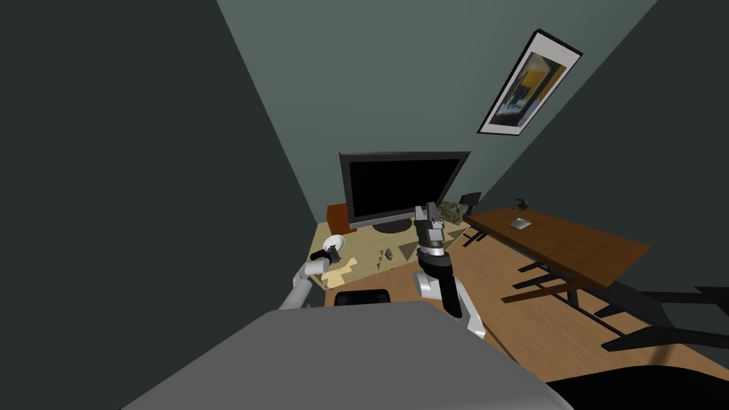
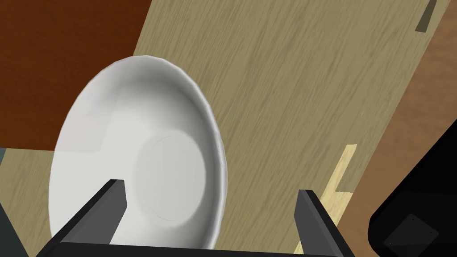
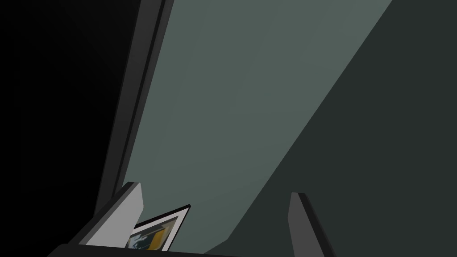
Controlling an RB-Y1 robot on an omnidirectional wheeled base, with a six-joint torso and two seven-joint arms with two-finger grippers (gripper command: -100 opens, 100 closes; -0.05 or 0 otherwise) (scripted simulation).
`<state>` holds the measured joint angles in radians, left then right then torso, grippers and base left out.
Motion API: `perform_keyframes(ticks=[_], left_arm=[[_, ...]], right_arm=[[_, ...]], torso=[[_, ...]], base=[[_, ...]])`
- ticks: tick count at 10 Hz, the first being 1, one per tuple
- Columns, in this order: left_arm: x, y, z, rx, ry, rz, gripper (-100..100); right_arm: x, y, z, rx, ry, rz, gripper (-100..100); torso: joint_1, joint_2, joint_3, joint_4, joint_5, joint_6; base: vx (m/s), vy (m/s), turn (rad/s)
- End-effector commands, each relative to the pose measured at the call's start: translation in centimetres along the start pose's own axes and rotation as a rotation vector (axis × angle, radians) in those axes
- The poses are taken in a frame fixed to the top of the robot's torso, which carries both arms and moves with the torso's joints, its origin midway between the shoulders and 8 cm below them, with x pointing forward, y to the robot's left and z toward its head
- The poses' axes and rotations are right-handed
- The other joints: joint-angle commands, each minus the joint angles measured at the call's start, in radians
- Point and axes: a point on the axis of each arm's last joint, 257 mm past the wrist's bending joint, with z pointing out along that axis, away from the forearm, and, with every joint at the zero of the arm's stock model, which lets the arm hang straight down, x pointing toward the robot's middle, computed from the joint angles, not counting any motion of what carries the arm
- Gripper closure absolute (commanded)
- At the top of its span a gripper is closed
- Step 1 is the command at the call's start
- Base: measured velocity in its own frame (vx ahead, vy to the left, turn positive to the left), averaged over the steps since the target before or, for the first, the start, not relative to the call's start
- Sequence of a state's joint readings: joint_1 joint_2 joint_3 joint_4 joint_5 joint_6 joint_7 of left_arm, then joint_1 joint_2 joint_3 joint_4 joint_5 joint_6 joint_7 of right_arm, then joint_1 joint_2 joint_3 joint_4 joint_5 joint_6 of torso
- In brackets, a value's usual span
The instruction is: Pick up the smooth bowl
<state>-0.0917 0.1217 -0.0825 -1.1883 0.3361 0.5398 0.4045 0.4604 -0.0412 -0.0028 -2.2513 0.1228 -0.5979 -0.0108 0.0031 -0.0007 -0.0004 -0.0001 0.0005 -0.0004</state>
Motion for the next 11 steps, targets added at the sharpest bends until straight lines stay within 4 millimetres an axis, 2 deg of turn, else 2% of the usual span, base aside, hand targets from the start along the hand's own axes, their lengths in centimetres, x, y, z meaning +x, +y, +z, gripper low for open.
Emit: perform_keyframes(ticks=[1,2,3,5,6,7,11], left_arm=[[0.0,0.0,0.0,0.000,0.000,0.000,-100],[0.0,0.1,0.0,-0.002,-0.001,-0.002,0],[-0.2,0.7,0.4,-0.001,-0.003,-0.004,-100],[-0.4,1.6,0.8,0.000,-0.005,-0.006,-100],[-0.4,1.4,0.7,-0.002,-0.005,-0.006,-100],[-0.4,1.4,0.7,0.000,-0.004,-0.006,100],[-0.4,1.4,0.7,-0.001,-0.004,-0.008,100]], right_arm=[[0.0,0.0,0.0,0.000,0.000,0.000,0],[0.0,0.0,0.0,0.000,0.000,0.000,0],[0.0,0.0,0.0,0.000,0.000,0.000,0],[0.0,0.0,0.0,0.000,0.000,0.000,0],[0.0,0.0,0.0,0.000,0.000,0.000,0],[0.0,0.0,0.0,0.000,0.000,0.000,0],[0.0,0.0,0.0,0.000,0.000,0.000,0]], torso=[[0.000,0.000,0.000,0.000,0.000,0.000],[-0.001,0.001,0.000,0.000,0.000,0.000],[-0.002,0.001,0.001,0.000,-0.001,0.000],[-0.002,-0.002,-0.001,0.000,-0.001,0.000],[-0.002,-0.003,-0.002,-0.001,0.000,0.000],[-0.002,-0.001,-0.001,0.000,-0.001,0.000],[-0.003,0.001,0.001,0.000,-0.001,0.000]], base=[[0.006,0.016,0.008],[0.000,0.000,0.000],[0.037,0.001,-0.020],[0.068,0.013,-0.022],[0.030,0.007,-0.005],[0.006,0.001,0.001],[0.000,0.000,0.000]])
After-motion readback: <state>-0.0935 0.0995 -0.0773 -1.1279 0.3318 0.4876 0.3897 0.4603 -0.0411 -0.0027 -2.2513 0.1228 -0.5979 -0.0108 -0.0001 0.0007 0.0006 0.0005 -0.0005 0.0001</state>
